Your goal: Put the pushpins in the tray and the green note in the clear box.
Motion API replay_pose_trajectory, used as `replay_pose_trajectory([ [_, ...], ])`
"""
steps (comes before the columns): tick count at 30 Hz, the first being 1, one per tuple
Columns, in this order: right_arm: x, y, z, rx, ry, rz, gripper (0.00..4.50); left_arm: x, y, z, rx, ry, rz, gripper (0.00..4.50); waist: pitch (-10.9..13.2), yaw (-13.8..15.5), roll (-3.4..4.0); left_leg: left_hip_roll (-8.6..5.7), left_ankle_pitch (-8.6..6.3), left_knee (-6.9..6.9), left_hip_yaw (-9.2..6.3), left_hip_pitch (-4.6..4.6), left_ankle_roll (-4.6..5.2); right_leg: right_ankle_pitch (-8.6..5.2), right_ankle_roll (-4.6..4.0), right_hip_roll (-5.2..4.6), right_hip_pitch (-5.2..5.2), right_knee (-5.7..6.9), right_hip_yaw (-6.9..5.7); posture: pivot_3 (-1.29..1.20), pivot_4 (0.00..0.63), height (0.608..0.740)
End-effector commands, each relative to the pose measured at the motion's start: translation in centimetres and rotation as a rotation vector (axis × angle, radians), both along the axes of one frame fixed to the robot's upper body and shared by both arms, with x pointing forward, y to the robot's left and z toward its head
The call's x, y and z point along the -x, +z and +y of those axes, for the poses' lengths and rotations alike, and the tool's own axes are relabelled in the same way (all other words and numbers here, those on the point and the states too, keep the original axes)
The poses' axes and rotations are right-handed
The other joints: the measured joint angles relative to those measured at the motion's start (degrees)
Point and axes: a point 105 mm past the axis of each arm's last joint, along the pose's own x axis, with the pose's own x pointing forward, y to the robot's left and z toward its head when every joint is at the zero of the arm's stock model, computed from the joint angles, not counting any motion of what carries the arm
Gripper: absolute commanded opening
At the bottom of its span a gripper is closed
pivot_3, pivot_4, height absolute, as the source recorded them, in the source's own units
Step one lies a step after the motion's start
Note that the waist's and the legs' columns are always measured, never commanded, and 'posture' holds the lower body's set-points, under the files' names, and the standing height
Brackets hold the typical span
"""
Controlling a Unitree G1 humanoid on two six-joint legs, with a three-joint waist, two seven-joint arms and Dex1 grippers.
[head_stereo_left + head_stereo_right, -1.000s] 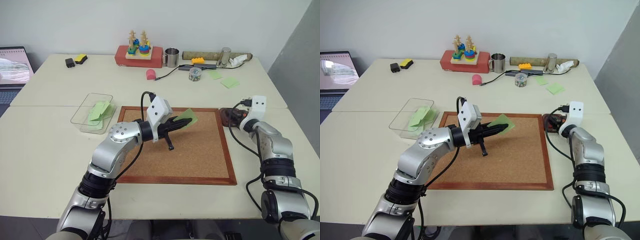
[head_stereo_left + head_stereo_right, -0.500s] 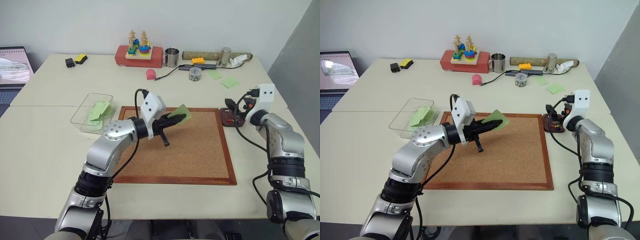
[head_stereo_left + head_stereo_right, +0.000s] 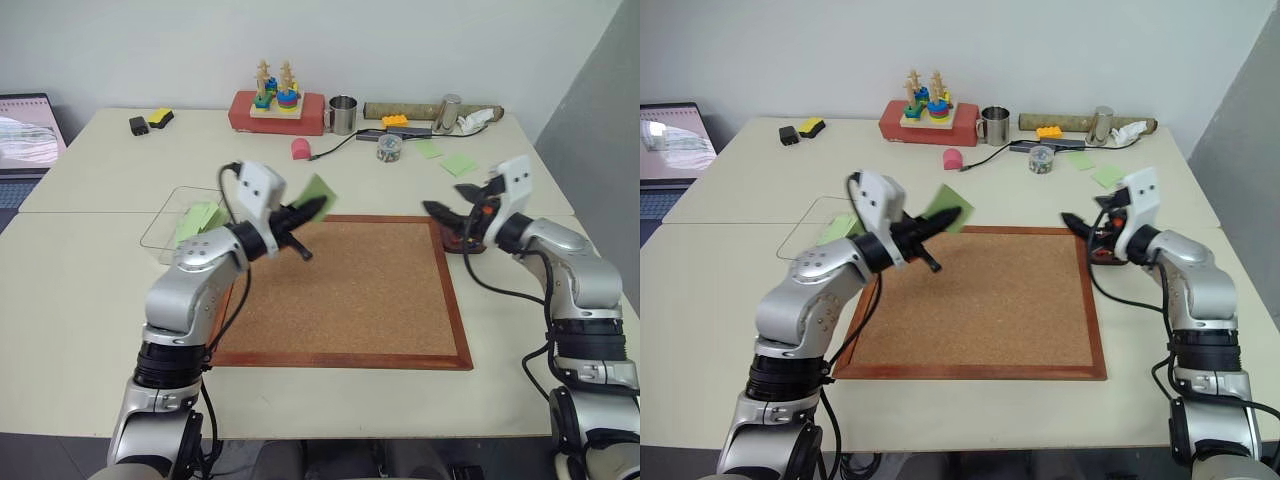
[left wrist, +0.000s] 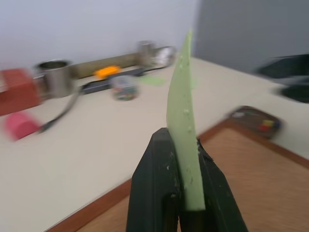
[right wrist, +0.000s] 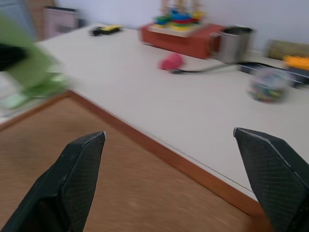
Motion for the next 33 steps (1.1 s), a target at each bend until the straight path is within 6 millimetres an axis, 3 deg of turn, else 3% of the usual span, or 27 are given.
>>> replay_pose_trajectory([
  [1, 3.1, 2.9, 3.8, -0.035, 0.194, -0.091, 4.46, -1.4, 1.8, 5.9, 0.001, 0.318, -0.064, 0.00, 0.0, 0.2, 0.00, 0.00, 0.00, 0.01, -0.02, -0.03, 0.00, 0.00, 0.00, -0.01, 0.00, -0.01, -0.03, 0.00, 0.150, 0.740],
  [9, 6.5, 4.5, 8.2, -0.061, 0.372, -0.113, 4.46, -1.7, 1.2, 13.4, 0.050, 0.721, -0.054, 0.00, 0.0, 0.6, -0.01, -0.02, 0.00, 0.02, -0.08, -0.07, -0.01, 0.00, 0.00, -0.06, -0.01, -0.02, -0.09, 0.00, 0.150, 0.740],
  [18, 6.5, 4.7, 8.9, -0.072, 0.370, -0.111, 4.46, -1.6, -1.5, 14.4, 0.119, 0.758, 0.042, 0.00, 0.0, 0.7, -0.01, -0.04, 0.01, 0.03, -0.14, -0.11, -0.02, 0.01, -0.01, -0.11, -0.01, -0.02, -0.18, 0.00, 0.150, 0.740],
  [19, 6.5, 4.7, 8.8, -0.070, 0.365, -0.111, 4.50, -1.6, -1.5, 14.3, 0.124, 0.752, 0.043, 0.39, 0.0, 0.7, -0.01, -0.04, 0.01, 0.03, -0.14, -0.11, -0.02, 0.01, -0.01, -0.11, -0.01, -0.01, -0.18, 0.00, 0.150, 0.740],
  [33, 5.8, 4.5, 8.2, -0.064, 0.336, -0.111, 4.50, -0.9, -0.8, 15.0, 0.145, 0.763, 0.024, 3.07, 0.0, 0.6, -0.01, -0.03, 0.01, 0.02, -0.13, -0.11, -0.02, 0.01, -0.01, -0.10, -0.04, 0.00, -0.19, 0.00, 0.150, 0.740],
])
